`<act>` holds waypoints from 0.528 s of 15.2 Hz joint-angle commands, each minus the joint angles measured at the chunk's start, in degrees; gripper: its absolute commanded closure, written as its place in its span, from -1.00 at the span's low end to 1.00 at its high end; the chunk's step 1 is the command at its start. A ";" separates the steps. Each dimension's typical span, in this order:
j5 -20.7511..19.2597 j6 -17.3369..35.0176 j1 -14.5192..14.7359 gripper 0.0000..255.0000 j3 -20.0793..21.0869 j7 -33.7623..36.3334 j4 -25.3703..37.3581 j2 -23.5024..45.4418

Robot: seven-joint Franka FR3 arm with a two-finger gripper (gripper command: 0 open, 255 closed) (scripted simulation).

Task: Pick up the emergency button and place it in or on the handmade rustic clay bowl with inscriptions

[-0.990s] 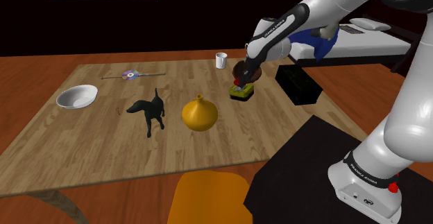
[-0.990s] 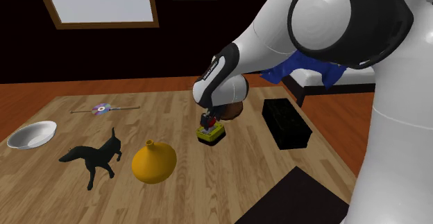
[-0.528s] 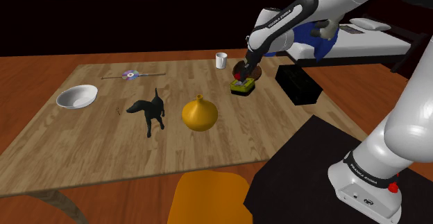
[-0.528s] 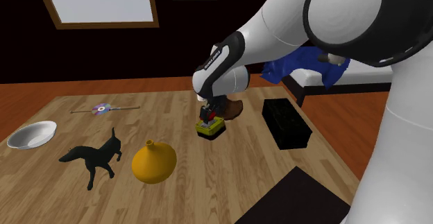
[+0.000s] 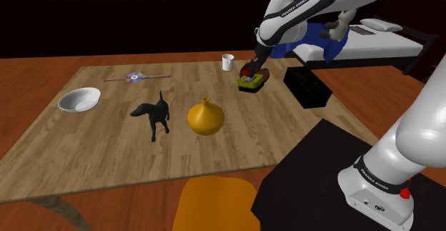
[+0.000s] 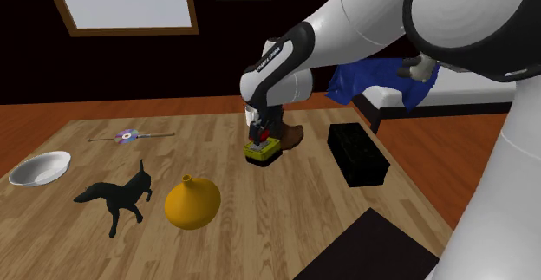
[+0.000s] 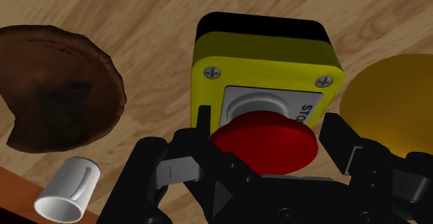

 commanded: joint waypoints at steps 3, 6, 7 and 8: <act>0.97 -2.96 -2.18 1.00 -1.05 -3.59 5.63 2.95; 1.99 -5.71 -4.44 1.00 -1.86 -6.92 11.69 6.59; 2.31 -6.70 -5.20 1.00 -2.09 -7.95 13.85 7.88; 2.61 -7.73 -5.97 1.00 -2.29 -8.93 16.10 9.22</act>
